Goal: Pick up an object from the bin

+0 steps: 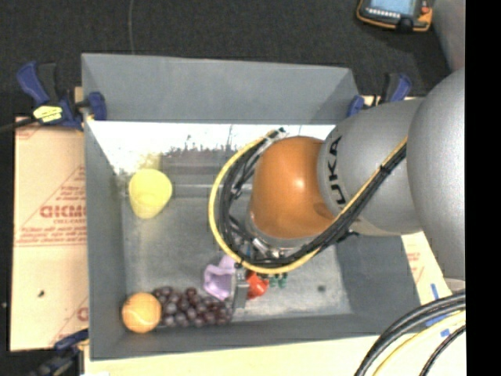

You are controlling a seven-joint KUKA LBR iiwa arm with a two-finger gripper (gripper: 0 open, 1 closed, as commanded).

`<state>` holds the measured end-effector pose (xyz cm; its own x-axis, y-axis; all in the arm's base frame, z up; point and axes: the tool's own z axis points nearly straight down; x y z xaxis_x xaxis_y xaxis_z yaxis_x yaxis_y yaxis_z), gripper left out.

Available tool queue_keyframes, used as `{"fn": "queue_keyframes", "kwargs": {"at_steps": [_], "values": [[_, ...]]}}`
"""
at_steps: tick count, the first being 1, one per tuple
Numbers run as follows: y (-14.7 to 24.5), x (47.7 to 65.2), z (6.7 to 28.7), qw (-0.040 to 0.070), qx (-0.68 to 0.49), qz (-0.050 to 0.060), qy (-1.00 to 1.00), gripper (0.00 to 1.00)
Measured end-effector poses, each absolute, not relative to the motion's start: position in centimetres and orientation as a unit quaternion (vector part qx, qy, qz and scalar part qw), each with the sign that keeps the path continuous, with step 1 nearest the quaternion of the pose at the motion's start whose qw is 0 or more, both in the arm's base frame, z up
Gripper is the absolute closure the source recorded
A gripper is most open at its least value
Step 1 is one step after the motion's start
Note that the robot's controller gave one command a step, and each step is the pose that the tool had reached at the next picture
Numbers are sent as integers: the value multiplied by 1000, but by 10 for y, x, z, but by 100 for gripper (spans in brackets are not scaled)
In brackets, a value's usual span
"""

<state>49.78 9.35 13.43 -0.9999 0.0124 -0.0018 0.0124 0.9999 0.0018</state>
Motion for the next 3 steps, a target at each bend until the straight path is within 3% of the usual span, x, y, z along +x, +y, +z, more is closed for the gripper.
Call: {"fn": "queue_keyframes", "kwargs": {"at_steps": [1,3], "values": [[93,498,134,1,7,1,1000,100],[93,498,134,1,7,1,1000,100]]}}
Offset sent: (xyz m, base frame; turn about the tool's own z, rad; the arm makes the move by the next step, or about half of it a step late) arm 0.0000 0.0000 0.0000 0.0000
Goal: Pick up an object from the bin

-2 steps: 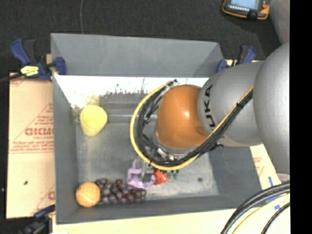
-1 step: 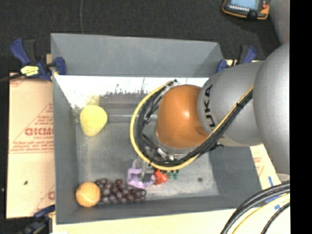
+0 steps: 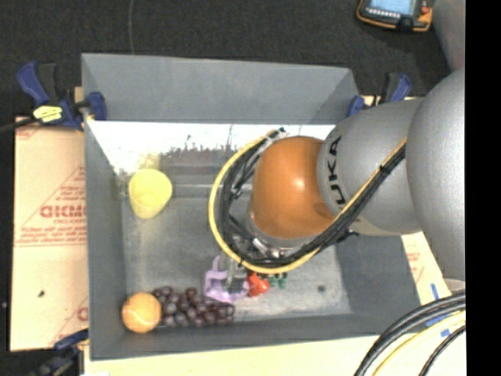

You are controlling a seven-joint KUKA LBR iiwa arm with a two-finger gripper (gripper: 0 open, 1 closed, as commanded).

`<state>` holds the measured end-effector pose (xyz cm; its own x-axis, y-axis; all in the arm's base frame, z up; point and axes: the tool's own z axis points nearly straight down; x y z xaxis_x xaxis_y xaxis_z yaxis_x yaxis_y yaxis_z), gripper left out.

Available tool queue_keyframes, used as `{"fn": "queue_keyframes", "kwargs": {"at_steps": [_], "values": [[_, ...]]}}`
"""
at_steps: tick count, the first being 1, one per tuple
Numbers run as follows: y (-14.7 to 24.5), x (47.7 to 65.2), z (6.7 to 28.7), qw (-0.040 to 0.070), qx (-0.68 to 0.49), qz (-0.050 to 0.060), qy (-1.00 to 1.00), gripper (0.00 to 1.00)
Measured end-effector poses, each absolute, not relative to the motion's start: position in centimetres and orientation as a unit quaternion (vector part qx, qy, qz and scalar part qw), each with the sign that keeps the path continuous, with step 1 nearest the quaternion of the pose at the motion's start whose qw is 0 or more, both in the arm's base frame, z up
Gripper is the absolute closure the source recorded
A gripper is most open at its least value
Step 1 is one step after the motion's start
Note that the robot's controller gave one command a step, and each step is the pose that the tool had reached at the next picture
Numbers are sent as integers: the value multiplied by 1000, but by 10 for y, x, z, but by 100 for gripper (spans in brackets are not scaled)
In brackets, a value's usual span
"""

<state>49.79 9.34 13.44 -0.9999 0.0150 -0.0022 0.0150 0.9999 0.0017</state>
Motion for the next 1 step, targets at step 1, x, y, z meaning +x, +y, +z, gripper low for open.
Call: {"fn": "queue_keyframes", "kwargs": {"at_steps": [1], "values": [[93,498,134,1,8,1,1000,100]]}}
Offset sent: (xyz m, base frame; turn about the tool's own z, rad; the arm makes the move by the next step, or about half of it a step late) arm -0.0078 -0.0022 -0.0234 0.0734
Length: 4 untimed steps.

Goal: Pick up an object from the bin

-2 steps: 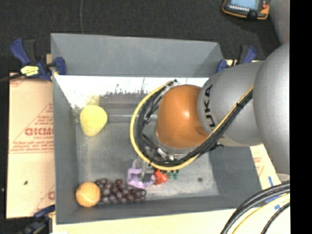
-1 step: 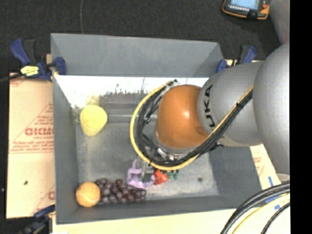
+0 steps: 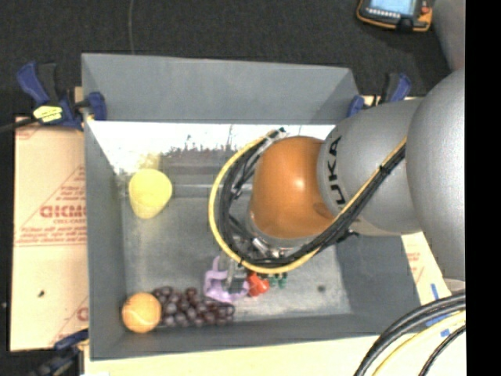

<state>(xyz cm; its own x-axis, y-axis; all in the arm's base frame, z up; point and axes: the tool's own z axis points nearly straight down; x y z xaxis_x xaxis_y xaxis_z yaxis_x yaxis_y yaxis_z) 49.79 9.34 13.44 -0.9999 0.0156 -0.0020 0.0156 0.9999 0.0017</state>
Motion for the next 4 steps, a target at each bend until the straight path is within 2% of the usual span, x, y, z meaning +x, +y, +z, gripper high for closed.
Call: {"fn": "queue_keyframes", "kwargs": {"at_steps": [1,2,3,4], "values": [[90,491,112,2,43,2,999,100],[90,491,112,2,44,2,999,100],[76,494,158,3,36,2,999,100],[100,502,72,8,70,3,998,0]]}}
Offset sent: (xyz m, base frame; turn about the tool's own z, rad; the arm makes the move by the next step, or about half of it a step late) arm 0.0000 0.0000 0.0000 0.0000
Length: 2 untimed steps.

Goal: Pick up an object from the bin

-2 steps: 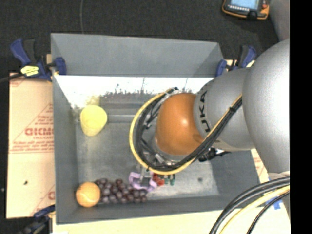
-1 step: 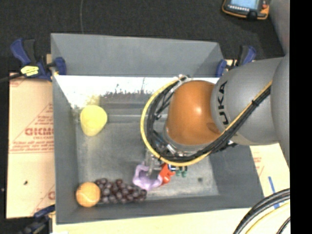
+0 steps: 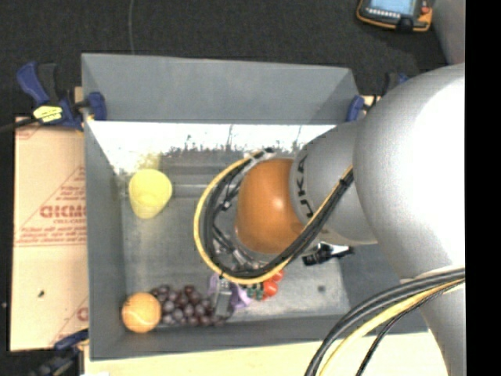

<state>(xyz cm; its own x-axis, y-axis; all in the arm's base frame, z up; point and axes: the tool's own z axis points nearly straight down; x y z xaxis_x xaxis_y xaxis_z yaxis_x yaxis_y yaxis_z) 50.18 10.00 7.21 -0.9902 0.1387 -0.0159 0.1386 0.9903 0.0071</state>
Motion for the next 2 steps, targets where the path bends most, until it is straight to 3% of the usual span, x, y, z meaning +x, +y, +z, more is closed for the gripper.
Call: {"fn": "queue_keyframes", "kwargs": {"at_steps": [1,2], "values": [[100,502,74,9,70,3,998,0],[108,495,137,11,48,4,999,0]]}}
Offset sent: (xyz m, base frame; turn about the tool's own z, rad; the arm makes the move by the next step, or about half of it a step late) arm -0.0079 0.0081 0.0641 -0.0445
